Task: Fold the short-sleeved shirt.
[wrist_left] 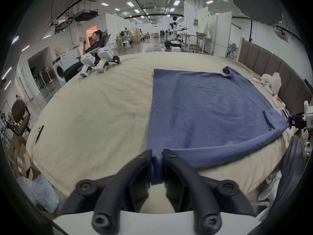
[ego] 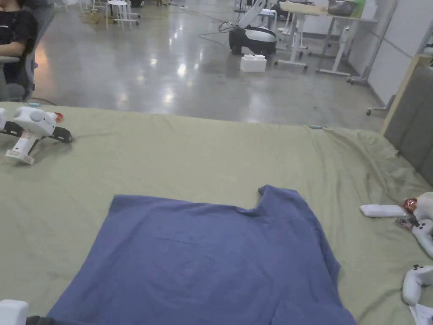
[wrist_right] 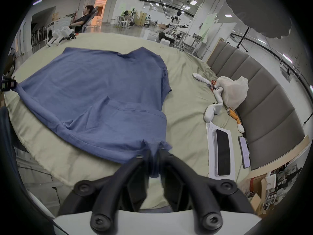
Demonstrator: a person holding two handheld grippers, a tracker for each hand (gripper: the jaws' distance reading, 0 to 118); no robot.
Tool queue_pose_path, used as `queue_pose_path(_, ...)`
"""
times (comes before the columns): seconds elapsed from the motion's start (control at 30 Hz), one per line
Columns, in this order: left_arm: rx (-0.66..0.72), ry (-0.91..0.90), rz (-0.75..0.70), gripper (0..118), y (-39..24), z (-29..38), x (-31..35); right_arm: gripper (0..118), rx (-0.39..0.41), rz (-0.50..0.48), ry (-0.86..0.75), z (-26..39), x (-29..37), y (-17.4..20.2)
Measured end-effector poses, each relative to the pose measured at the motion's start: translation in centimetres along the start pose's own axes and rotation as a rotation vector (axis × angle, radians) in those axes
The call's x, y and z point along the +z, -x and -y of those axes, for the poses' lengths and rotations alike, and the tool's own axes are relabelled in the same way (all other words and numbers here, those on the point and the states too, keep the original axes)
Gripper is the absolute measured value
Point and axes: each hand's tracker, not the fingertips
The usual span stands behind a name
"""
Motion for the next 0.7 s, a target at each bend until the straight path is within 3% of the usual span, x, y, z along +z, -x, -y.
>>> queue_pose_path(0.07, -0.005, 0.005, -0.02, 36, 0.3, -0.3, 0.0, 68, -0.007, 0.018, -0.014, -0.2, 0.3, -0.1)
queue_pose_path(0.17, 0.019, -0.017, -0.037, 38, 0.3, -1.2, 0.0, 75, -0.089, 0.02, -0.077, -1.3, 0.9, -0.7)
queue_pose_path(0.3, 0.065, -0.057, -0.043, 43, -0.8, -3.0, -0.5, 76, -0.202, -0.009, -0.212, -3.5, 1.4, -0.6)
queue_pose_path(0.47, 0.094, -0.255, -0.011, 41, -3.9, -6.6, 0.1, 76, -0.331, -0.029, -0.455, -6.9, 2.0, 1.0)
queue_pose_path(0.63, 0.094, -0.464, -0.009, 25, -7.3, -10.2, 1.8, 75, -0.409, 0.01, -0.673, -10.1, 3.2, 3.0)
queue_pose_path(0.7, 0.07, -0.545, -0.02, 18, -8.7, -11.2, 2.5, 64, -0.429, 0.012, -0.737, -11.2, 3.9, 3.7)
